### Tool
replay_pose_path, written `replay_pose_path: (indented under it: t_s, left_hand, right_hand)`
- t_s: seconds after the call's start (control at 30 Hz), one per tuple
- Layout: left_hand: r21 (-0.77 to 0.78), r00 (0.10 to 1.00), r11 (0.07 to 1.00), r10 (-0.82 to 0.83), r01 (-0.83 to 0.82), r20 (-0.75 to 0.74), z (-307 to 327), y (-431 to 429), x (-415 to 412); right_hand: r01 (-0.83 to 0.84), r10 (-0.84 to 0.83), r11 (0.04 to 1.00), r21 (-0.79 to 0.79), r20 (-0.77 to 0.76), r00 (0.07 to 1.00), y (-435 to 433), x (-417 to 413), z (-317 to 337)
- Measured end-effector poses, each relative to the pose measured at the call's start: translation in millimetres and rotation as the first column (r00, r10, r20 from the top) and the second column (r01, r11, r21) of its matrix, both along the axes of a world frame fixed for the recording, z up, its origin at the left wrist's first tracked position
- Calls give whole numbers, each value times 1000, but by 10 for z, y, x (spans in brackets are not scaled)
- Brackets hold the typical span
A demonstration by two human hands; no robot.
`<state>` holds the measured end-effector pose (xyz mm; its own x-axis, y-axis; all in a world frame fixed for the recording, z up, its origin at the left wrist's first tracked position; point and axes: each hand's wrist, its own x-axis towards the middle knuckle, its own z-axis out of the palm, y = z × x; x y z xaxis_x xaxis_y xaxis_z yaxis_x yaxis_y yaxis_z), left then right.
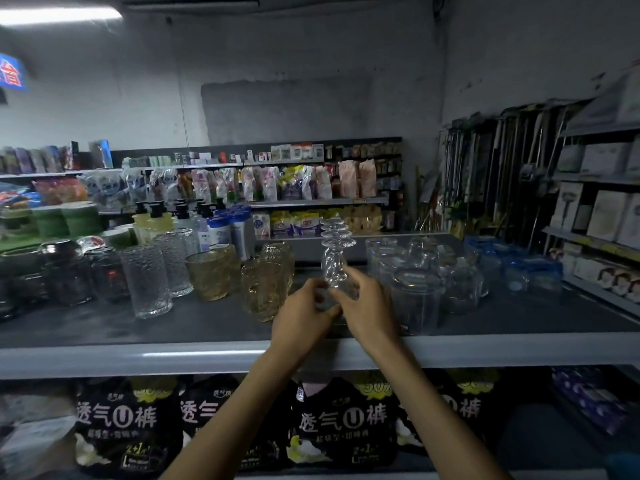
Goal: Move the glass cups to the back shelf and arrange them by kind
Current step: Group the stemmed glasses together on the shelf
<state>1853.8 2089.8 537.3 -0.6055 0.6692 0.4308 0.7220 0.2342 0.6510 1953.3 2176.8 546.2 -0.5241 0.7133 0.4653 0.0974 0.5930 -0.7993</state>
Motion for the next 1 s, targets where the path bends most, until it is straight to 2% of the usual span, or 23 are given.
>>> replay_pose_path:
  t_s: [0.3,0.6,1.0]
  left_hand:
    - [-8,1000,1000,6,-6,28,-36,-9,-54]
    - [-34,997,998,47,-49,-58,-35,-20,-17]
    - [-29,999,998,47,-46,17,-84,3,-68]
  right_hand:
    - [-4,1,999,-42,-49,999,70,-3,-50]
    - [-3,3,1000,-4,18,1000,134,26,-90]
    - [-4,4,1000,11,-9,1000,139,17,-146]
